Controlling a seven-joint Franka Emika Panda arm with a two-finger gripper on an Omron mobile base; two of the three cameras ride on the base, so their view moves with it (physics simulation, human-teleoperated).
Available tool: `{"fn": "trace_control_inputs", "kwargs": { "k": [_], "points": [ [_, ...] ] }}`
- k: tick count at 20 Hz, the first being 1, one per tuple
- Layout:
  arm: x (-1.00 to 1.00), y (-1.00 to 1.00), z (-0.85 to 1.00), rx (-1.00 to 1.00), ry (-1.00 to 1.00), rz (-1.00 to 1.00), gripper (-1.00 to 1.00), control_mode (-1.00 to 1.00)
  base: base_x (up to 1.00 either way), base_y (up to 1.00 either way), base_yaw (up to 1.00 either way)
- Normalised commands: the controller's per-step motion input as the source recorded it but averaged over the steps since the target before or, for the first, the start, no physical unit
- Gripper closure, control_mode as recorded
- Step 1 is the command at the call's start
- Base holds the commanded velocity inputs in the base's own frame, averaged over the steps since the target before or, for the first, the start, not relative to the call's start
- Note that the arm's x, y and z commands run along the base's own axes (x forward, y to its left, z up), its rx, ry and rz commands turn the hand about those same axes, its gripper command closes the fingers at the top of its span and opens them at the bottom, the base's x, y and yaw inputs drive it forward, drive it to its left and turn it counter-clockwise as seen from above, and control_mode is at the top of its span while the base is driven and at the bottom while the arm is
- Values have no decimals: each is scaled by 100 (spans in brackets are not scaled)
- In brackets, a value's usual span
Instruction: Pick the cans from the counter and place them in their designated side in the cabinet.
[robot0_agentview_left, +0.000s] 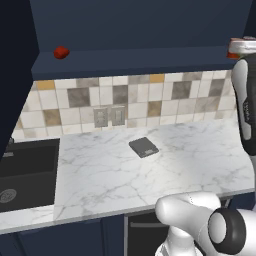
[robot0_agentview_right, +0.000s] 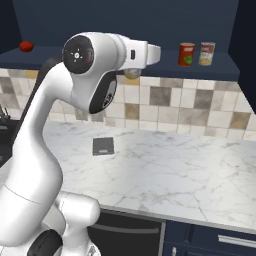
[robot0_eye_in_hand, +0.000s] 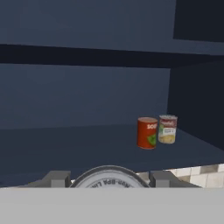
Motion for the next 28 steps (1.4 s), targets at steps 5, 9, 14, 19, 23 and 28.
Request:
{"fn": "trace_control_inputs", "kwargs": {
  "k": [5, 9, 14, 19, 23, 28],
  "points": [
    [27, 0, 0, 0, 0, 0, 100, -100, 0, 0, 0],
    [28, 0, 0, 0, 0, 0, 100, -100, 0, 0, 0],
    [24, -3, 0, 0, 0, 0, 100, -100, 0, 0, 0],
    [26, -4, 0, 0, 0, 0, 100, -100, 0, 0, 0],
    [27, -6, 0, 0, 0, 0, 100, -100, 0, 0, 0],
    [24, -9, 0, 0, 0, 0, 100, -100, 0, 0, 0]
  ]
}}
